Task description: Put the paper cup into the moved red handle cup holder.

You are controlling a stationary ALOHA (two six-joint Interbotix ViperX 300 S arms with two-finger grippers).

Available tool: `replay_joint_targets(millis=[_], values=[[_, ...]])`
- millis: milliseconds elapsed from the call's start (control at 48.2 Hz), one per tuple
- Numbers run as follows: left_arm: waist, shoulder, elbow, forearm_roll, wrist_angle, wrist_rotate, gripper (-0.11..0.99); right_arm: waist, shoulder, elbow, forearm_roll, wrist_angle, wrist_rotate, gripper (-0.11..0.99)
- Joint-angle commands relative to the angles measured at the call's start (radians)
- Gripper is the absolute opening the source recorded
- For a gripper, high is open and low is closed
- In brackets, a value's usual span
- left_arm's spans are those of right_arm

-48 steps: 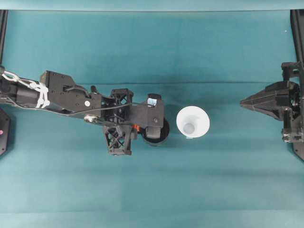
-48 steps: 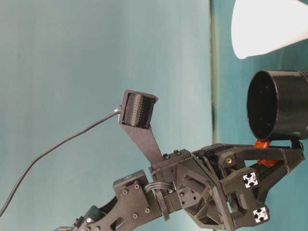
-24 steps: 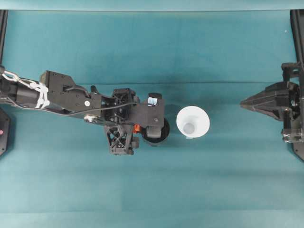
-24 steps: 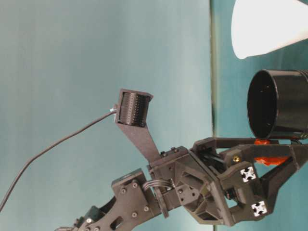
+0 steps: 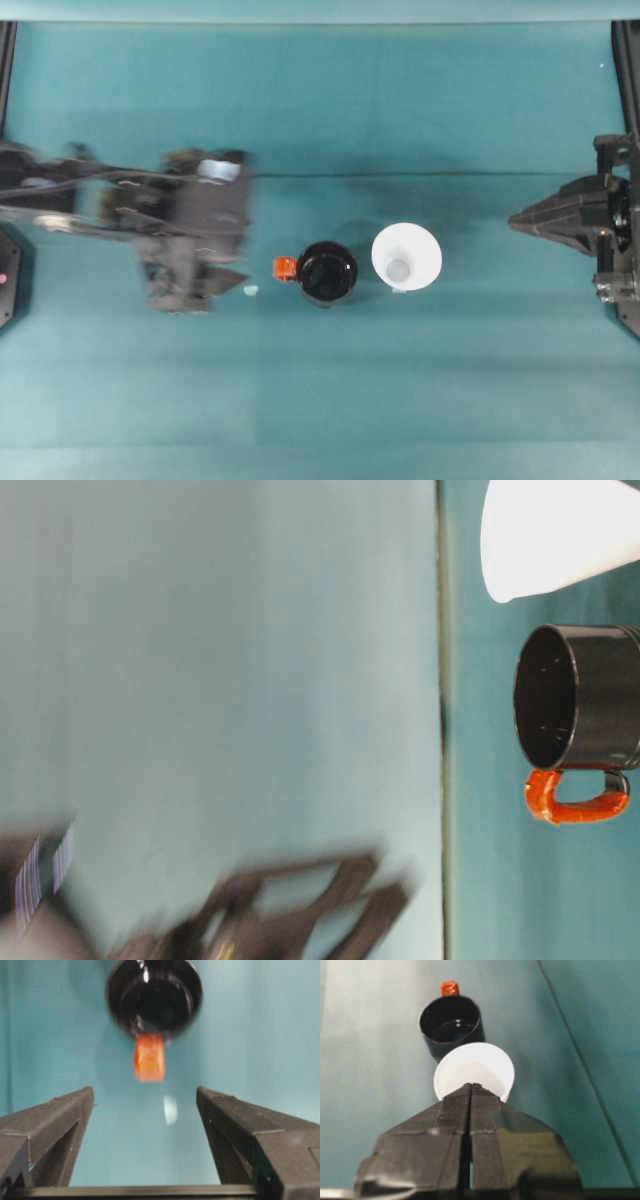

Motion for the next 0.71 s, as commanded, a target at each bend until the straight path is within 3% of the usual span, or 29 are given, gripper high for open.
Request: replay_joint_targets(millis=[0, 125, 228, 394, 519, 685], values=[[-0.005, -0.080, 0.044, 0.002, -0.006, -0.003, 0.91, -0.028, 0.014, -0.025, 0.005, -0.003, 0.032, -0.11], [-0.006, -0.143, 0.094, 0.002, -0.009, -0.005, 0.91, -0.081, 0.038, -0.040, 0.005, 0.040, 0.115, -0.10], [-0.006, -0.170, 0.112, 0.002, -0.009, -0.005, 0.91, -0.107, 0.075, -0.077, 0.000, 0.094, 0.164, -0.09], [-0.006, -0.175, 0.124, 0.005, -0.009, -0.005, 0.91, -0.114, 0.175, -0.155, 0.000, 0.170, 0.187, 0.01], [-0.005, -0.175, 0.129, 0.002, -0.011, -0.005, 0.91, -0.112, 0.259, -0.216, 0.003, 0.238, 0.192, 0.26], [-0.005, -0.181, 0.140, 0.005, -0.009, -0.006, 0.91, -0.107, 0.360, -0.304, 0.002, 0.324, 0.189, 0.73]])
